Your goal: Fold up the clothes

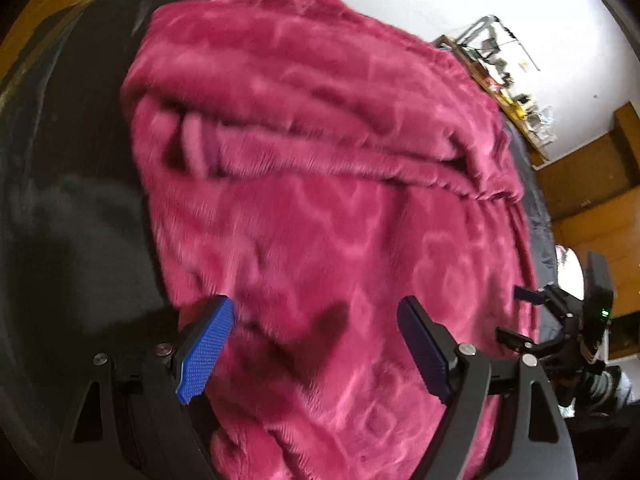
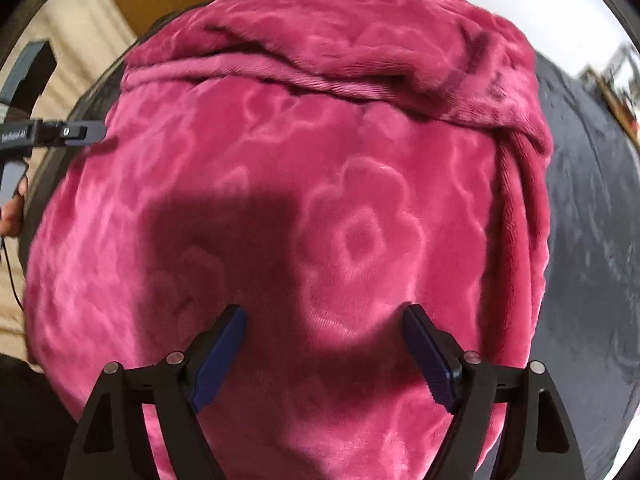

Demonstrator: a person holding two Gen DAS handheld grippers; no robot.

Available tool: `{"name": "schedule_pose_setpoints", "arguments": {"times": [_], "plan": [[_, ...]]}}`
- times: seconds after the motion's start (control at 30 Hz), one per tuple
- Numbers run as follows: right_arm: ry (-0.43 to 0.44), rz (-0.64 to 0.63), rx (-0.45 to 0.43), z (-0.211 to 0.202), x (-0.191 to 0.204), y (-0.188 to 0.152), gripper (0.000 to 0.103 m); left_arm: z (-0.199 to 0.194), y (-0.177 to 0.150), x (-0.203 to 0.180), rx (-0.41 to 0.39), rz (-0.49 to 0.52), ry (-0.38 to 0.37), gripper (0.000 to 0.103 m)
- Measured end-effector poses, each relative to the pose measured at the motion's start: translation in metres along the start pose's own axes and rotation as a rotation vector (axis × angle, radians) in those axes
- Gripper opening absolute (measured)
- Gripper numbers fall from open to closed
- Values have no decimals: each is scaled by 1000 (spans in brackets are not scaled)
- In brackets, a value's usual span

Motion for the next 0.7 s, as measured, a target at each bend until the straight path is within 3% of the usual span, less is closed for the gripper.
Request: {"name": "schedule_pose_setpoints", "arguments": {"times": [0.03,0.07,0.27,0.43,0.57,0.7], "plan": [[-17,-21,-3,3,3,1,101,1,-1,-1,-11,8,20,86],[-34,-38,-5,6,6,2,103,1,-3,-2,-16,15,41,86],[-14,65,-63,-10,0,-8,103,-31,-40,-15,-66,6,60,86],[30,118,-180,-47,-1,-65,103,-57,-99,-6,-104,-57,65,86],[67,146,-177,-47,13,-108,103,-60,-152,12,-112,-153,45,86],[110,166,-162,-44,17,-156,103,-53,-202,23,-81,-188,43,86]]}}
Point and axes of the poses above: each gripper's, at about its wrist camera, not at the fingertips, and z roughly the way its jaws point, x to its left, y to its top, the point moved 10 cm from there along z, roughly the way its jaws point, and after that the axes turned 14 degrees about x, right-handed, at the moved point
